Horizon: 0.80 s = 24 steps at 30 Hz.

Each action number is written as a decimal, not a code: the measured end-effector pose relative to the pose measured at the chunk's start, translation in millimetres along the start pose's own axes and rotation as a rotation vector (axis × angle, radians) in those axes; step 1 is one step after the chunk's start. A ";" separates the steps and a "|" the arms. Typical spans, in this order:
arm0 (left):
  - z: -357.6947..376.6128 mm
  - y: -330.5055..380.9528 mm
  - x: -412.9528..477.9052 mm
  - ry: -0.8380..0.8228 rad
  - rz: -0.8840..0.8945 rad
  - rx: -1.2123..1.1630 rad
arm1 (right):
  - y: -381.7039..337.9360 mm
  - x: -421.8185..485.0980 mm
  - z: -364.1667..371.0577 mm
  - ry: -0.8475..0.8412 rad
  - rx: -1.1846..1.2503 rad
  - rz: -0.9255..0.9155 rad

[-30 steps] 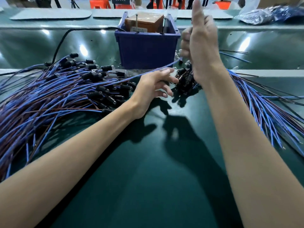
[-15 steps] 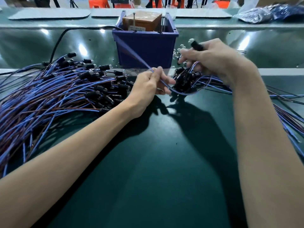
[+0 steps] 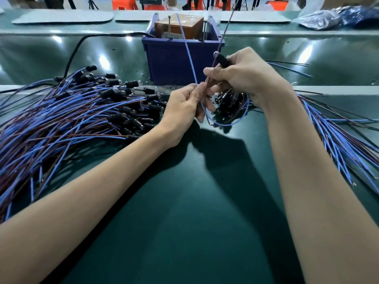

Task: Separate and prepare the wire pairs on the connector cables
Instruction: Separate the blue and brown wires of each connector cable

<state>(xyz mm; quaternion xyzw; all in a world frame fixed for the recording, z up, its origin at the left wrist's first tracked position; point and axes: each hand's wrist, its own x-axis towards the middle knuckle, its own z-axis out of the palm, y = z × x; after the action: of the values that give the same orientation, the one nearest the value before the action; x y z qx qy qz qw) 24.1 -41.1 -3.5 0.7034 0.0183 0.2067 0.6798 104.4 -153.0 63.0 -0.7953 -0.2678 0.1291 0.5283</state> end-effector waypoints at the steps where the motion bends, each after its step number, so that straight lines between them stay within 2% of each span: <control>1: -0.2 -0.2 0.7 0.028 -0.008 -0.016 | -1.0 0.0 1.1 0.028 0.035 0.008; 4: -0.4 -0.5 2.6 0.098 -0.035 -0.056 | -4.2 0.4 2.6 0.106 0.109 0.024; 9: -0.5 -2.2 5.6 0.226 -0.067 -0.060 | -3.1 3.8 4.9 0.183 0.024 0.026; 13: -1.4 -3.9 8.2 0.305 -0.054 -0.063 | -2.6 7.1 8.2 0.225 0.078 0.035; 24: -0.8 -1.3 8.6 0.454 -0.085 -0.114 | -4.9 5.3 12.1 0.179 -0.021 0.036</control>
<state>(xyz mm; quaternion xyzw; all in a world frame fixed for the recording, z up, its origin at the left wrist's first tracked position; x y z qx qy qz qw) 32.0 -37.6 -2.4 0.5978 0.1886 0.3316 0.7050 101.5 -139.2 62.9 -0.8138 -0.2062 0.0641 0.5395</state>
